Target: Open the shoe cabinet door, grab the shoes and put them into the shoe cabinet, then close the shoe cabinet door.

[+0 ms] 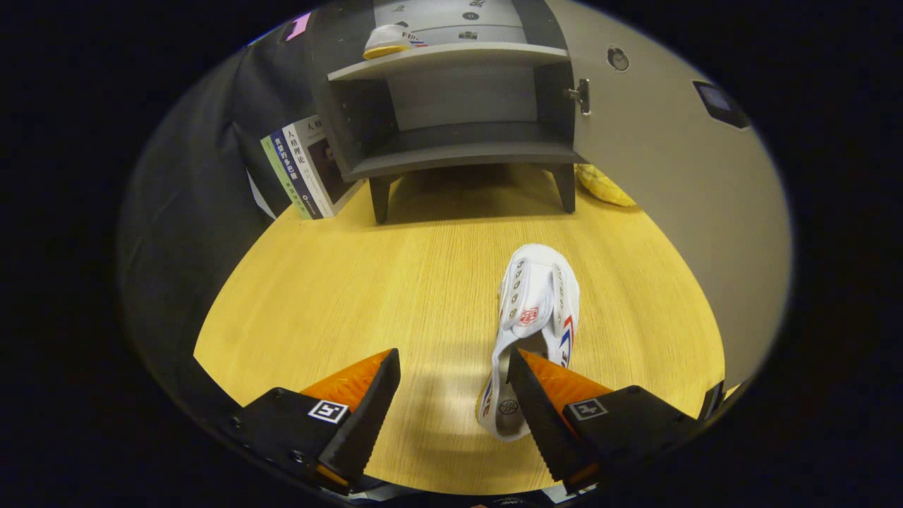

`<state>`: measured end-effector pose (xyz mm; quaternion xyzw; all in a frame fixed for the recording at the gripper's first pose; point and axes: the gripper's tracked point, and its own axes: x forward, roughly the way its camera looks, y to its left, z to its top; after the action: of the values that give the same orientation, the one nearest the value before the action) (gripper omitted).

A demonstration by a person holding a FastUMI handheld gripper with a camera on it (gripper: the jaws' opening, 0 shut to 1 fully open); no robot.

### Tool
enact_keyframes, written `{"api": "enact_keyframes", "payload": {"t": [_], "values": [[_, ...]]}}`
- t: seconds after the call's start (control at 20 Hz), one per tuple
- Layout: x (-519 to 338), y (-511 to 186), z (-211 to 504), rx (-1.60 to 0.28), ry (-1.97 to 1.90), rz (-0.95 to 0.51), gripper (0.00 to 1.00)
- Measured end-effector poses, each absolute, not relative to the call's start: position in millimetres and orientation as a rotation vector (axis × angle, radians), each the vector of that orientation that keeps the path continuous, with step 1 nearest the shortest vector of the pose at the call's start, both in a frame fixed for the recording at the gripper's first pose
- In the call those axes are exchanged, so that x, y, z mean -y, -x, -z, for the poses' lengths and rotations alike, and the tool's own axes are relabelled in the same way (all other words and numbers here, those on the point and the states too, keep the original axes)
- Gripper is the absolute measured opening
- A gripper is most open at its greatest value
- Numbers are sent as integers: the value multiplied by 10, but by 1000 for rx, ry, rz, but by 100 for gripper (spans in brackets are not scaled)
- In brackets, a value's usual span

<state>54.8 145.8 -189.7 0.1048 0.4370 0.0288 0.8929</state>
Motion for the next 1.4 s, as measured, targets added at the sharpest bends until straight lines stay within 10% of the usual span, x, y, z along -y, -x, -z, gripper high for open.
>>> {"api": "enact_keyframes", "payload": {"t": [0.45,0.85,1.4], "values": [[-1285,-939,2327,-917,-167,17,85],[-1089,-993,2441,-924,-86,71,8],[-999,-1047,2213,-891,-122,67,2]]}}
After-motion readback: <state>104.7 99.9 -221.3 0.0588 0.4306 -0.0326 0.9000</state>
